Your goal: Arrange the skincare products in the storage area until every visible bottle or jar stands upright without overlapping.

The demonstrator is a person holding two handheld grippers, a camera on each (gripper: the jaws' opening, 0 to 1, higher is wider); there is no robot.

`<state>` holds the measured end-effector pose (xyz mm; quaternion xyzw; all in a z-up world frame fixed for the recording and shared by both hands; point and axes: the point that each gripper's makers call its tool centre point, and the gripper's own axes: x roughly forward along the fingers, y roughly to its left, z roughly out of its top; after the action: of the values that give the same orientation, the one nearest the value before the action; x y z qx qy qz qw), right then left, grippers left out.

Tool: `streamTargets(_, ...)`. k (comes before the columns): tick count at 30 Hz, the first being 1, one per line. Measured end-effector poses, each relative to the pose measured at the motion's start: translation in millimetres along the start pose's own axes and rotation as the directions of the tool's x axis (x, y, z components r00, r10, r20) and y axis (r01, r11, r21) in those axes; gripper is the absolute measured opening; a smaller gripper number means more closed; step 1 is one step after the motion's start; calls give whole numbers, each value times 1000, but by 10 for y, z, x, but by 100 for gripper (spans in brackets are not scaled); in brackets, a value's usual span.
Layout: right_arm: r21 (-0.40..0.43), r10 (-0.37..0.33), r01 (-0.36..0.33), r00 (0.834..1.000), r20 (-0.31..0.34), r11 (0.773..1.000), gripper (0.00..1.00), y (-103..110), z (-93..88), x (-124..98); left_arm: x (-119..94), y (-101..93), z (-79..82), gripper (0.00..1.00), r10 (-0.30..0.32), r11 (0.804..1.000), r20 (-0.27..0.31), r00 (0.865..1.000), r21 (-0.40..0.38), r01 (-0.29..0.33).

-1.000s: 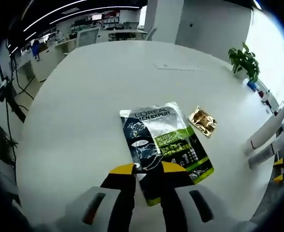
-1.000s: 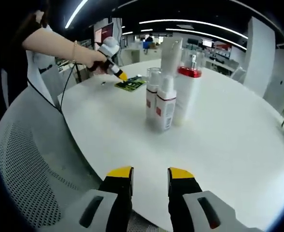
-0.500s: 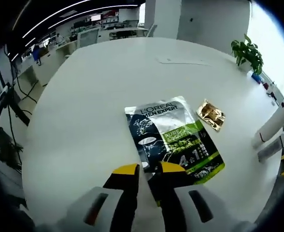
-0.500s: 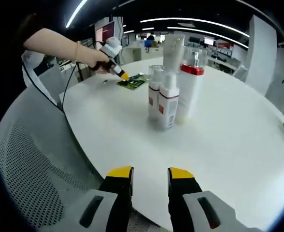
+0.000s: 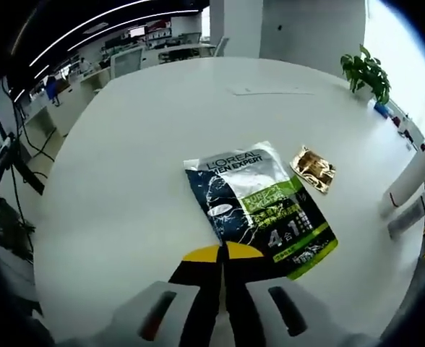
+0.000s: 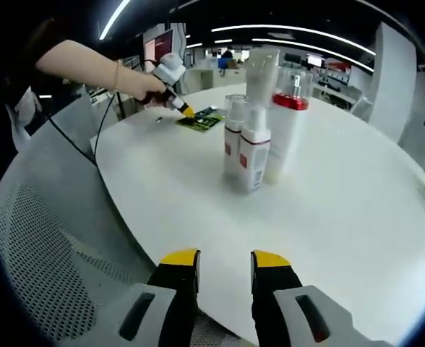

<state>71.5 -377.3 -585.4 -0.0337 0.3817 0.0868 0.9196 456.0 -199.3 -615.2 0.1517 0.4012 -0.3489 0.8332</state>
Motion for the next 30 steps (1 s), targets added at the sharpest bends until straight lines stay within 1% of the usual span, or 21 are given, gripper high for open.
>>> streamTargets(2,1,-2,2,1000,0,1000,23,-3,2,0,26,21,22,2,-22,999,7,1000,-34,22)
streamTargets(5,-1,2,-2,1000,0,1000,23,3,2,5,-71,-61,90,2,-54,992,65,996,-114,61)
streamTargets(6,-3,6,-6,1000,-1,1000,23,10,1,8,-91,-44,97,2,-52,992,69,996,-112,59)
streamTargets(8,-11,12,-12,1000,-2,1000,23,31,6,10,-217,-118,100,2,-54,991,82,995,-115,63)
streamTargets(10,-12,16,-16,1000,1,1000,23,40,14,11,-191,-106,68,2,-61,989,96,993,-128,73)
streamTargets(12,-5,25,-25,1000,14,1000,24,55,38,15,-335,-155,69,2,-66,986,118,991,-148,83)
streamTargets(14,-3,36,-36,999,24,999,26,72,59,20,-372,-151,102,2,-69,983,135,988,-162,90)
streamTargets(15,-6,50,-50,998,38,999,27,95,92,23,-484,-183,78,2,-82,977,155,985,-183,110)
streamTargets(17,-19,69,-68,996,49,997,29,130,156,3,-618,-228,52,2,-99,966,180,979,-219,138)
streamTargets(18,-35,105,-103,993,58,994,33,203,209,-16,-663,-240,29,1,-102,964,185,978,-226,143)
streamTargets(19,-54,130,-127,990,53,990,34,249,227,-25,-673,-239,26,1,-106,961,186,977,-232,148)
streamTargets(21,-156,159,-156,987,10,975,36,296,253,-55,-745,-238,0,1,-116,957,197,974,-240,162)
streamTargets(22,-182,189,-182,982,17,966,37,327,308,-46,-777,-238,-2,1,-120,954,207,971,-247,170)
streamTargets(23,-189,200,-189,979,39,963,39,346,392,-56,-839,-277,-15,1,-126,950,216,968,-255,180)
streamTargets(24,-186,219,-203,973,73,961,40,367,520,-75,-917,-331,-45,1,-134,946,221,966,-263,191)
streamTargets(25,-178,227,-209,970,87,962,41,381,571,-84,-978,-370,-57,1,-136,945,225,965,-262,195)
streamTargets(26,-153,249,-228,959,135,962,41,414,728,-116,-1051,-421,-82,1,-137,947,227,964,-256,195)
streamTargets(27,-134,274,-253,947,170,958,39,459,841,-143,-1025,-400,-39,1,-137,947,226,965,-254,194)
streamTargets(28,-110,313,-296,924,220,949,39,531,1001,-178,-1038,-403,-32,1,-142,947,227,964,-252,199)
streamTargets(29,-92,338,-326,907,249,941,39,588,1101,-199,-1100,-416,-78,1,-144,946,229,963,-254,202)
streamTargets(30,-76,376,-370,884,277,926,40,694,1233,-228,-1163,-446,-104,1,-150,940,238,960,-267,213)
